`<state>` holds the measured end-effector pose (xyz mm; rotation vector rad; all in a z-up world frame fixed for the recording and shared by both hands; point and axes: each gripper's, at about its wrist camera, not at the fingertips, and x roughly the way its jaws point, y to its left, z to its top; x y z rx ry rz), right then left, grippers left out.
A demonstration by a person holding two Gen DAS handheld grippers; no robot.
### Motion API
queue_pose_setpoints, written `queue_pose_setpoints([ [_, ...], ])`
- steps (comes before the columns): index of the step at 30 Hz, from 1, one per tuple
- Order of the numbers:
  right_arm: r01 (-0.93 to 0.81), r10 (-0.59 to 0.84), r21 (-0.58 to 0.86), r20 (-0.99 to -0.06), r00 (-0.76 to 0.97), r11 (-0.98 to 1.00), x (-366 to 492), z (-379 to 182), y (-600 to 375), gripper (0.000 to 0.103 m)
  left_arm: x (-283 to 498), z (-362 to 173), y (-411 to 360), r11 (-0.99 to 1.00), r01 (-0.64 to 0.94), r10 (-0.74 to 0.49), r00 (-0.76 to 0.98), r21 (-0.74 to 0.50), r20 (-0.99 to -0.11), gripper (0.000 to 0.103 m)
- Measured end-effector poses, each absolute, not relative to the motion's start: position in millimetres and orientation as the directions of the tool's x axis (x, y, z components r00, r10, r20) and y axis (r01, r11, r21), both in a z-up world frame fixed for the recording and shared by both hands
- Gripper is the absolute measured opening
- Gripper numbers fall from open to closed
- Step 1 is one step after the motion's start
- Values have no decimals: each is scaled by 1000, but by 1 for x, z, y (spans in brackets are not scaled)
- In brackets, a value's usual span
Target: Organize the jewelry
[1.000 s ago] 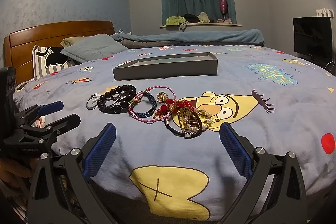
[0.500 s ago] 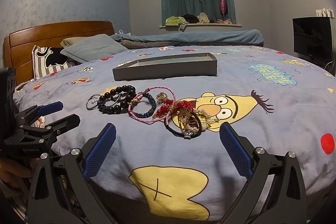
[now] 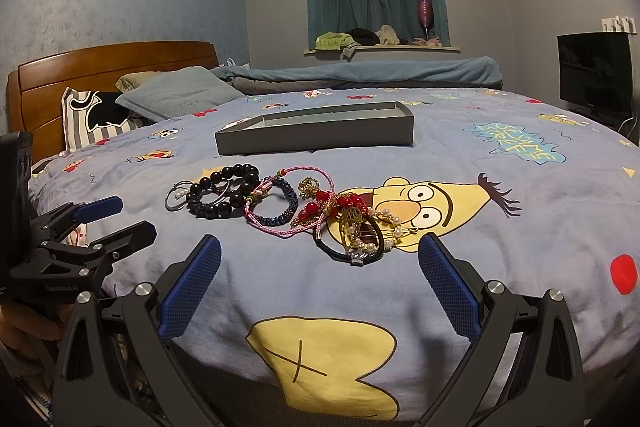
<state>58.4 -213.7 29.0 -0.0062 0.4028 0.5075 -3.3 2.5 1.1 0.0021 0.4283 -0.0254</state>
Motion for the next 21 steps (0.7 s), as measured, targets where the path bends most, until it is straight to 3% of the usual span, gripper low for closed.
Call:
queue_pose_setpoints([
  [21, -476, 476, 101, -381, 793, 874, 60, 30, -215, 97, 0, 1, 4, 1000, 21, -28, 904, -21, -426, 99],
])
